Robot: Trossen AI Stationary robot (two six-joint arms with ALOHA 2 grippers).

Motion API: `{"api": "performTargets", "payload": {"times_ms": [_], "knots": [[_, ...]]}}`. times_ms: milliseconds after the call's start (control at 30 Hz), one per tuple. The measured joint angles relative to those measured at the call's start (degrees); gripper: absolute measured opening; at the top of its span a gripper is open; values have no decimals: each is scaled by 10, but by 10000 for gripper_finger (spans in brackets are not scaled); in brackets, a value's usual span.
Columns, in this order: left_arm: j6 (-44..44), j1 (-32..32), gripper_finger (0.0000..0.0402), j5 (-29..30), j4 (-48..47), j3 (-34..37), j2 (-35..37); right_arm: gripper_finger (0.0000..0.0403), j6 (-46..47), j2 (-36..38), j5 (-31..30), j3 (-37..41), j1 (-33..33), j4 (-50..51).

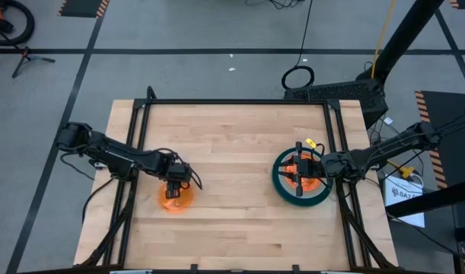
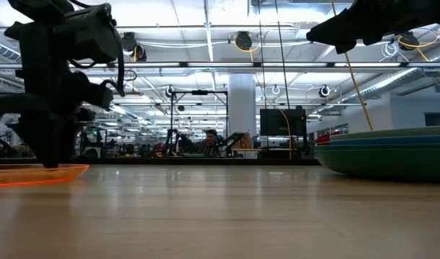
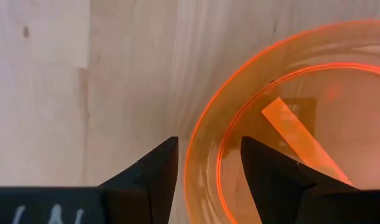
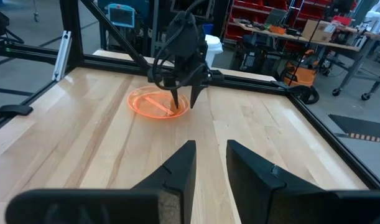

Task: Stack plastic plates
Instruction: Stack the orange plate on top of the orange plate

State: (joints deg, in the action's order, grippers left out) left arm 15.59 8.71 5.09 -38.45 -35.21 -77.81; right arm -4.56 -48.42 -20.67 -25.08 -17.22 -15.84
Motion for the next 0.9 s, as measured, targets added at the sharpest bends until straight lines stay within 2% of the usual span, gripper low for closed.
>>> {"api": "performTargets", "payload": {"times_ms": [400,667,900], "knots": [[1,1,175,-1,13,8,-4,82,4,0,0,0,0,0],[12,1,98,3,14,8,-4,82,4,0,0,0,0,0],[24,1,54,2,12,6,-1,82,4,0,0,0,0,-1]]}}
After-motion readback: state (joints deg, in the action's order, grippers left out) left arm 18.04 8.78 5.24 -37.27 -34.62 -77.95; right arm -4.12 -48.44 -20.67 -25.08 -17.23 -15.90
